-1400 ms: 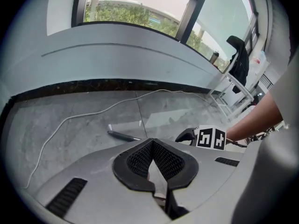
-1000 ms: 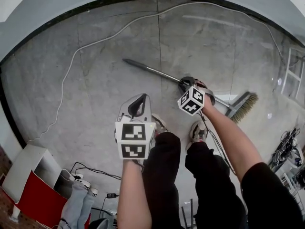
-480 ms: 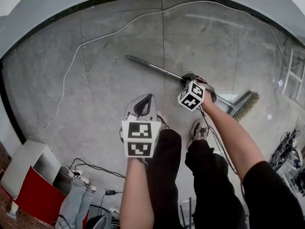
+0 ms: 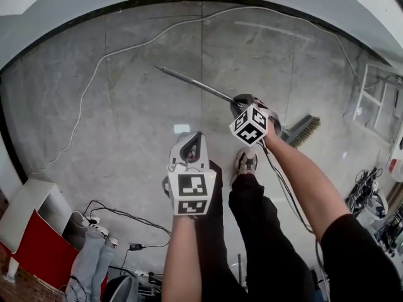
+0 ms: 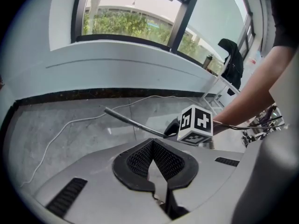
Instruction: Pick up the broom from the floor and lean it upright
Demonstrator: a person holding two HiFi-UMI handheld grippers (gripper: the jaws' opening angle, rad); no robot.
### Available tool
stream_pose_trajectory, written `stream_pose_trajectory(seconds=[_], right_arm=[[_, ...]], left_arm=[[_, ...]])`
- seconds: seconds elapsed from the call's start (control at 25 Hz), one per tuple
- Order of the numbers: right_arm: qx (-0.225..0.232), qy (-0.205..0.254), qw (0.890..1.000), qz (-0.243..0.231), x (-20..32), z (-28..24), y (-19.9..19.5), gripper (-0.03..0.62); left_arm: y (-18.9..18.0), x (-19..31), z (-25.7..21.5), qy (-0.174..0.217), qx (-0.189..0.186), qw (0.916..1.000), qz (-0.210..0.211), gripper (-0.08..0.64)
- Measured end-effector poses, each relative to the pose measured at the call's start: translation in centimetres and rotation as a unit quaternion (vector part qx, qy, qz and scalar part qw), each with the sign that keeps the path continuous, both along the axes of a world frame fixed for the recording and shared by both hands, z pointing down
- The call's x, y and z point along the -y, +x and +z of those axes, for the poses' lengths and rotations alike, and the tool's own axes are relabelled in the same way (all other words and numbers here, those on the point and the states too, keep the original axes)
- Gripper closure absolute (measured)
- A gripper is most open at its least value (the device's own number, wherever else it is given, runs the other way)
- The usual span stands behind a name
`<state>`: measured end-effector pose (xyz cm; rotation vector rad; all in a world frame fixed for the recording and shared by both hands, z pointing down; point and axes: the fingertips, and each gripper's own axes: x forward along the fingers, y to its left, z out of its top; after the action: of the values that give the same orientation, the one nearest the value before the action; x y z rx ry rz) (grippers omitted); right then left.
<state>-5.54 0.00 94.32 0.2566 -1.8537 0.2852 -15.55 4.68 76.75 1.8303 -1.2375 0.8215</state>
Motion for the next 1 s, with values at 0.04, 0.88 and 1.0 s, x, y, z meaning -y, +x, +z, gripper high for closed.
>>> stream_pose_trajectory(seconds=[0.04, 0.88, 1.0], right_arm=[[0.001, 0.002, 1.000, 0.003, 0.3, -0.7, 0.3, 0.522], [0.043, 0.045, 0.995, 0.072, 6.1, -14.8, 4.0, 0.523], [0.045, 0.048, 0.995, 0.075, 6.4, -16.1, 4.6, 0.523]], left_arm=[[0.1, 0.3, -0.3, 0.002, -0.002, 1.0000, 0.004, 0.558], [1.9, 5.0, -10.5, 0.020, 0.025, 0.9982, 0.051, 0.558], [2.6, 5.2, -11.3, 0.027, 0.024, 0.9979, 0.053, 0.558]])
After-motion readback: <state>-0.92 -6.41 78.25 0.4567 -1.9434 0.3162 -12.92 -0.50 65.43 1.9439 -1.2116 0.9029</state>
